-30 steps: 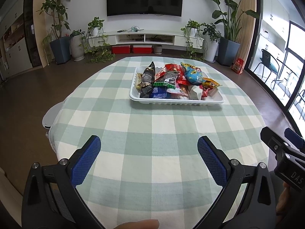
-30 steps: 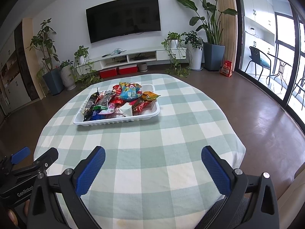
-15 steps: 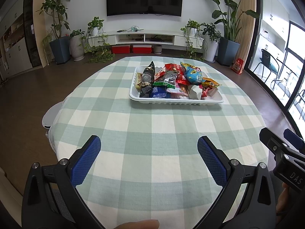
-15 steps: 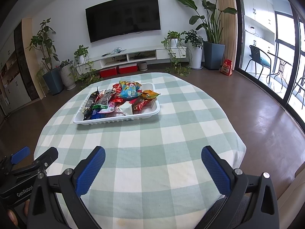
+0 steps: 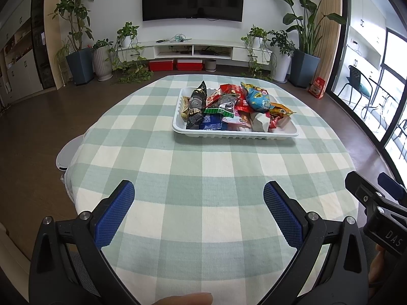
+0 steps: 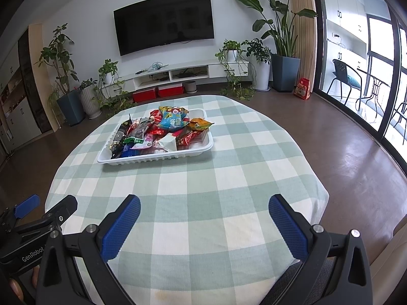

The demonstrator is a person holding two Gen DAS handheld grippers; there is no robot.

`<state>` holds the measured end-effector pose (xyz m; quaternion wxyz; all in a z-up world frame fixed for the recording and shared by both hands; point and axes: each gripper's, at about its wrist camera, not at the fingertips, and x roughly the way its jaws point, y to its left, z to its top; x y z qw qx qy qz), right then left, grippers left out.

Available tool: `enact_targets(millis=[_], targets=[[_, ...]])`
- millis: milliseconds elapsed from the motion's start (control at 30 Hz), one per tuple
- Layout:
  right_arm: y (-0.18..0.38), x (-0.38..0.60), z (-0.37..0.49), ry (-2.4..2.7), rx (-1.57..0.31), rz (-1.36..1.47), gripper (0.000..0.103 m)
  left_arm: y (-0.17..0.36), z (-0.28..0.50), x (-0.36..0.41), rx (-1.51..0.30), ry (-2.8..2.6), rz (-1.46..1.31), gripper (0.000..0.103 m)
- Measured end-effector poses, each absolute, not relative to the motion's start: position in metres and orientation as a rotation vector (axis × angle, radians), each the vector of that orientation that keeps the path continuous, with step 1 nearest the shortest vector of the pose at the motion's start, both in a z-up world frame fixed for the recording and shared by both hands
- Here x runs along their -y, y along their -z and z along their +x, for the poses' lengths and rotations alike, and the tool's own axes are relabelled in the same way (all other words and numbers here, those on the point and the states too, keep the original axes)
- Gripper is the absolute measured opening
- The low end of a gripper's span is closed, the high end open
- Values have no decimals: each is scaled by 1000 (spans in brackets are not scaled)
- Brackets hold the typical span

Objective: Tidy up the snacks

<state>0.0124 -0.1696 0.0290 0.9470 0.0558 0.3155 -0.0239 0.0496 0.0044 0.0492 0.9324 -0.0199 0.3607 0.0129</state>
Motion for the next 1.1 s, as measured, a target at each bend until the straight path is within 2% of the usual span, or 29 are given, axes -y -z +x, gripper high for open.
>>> enact_targets(millis=[1100], targets=[[-34, 171, 12, 48, -648, 114, 103, -51, 50, -6, -741, -26, -41, 103]])
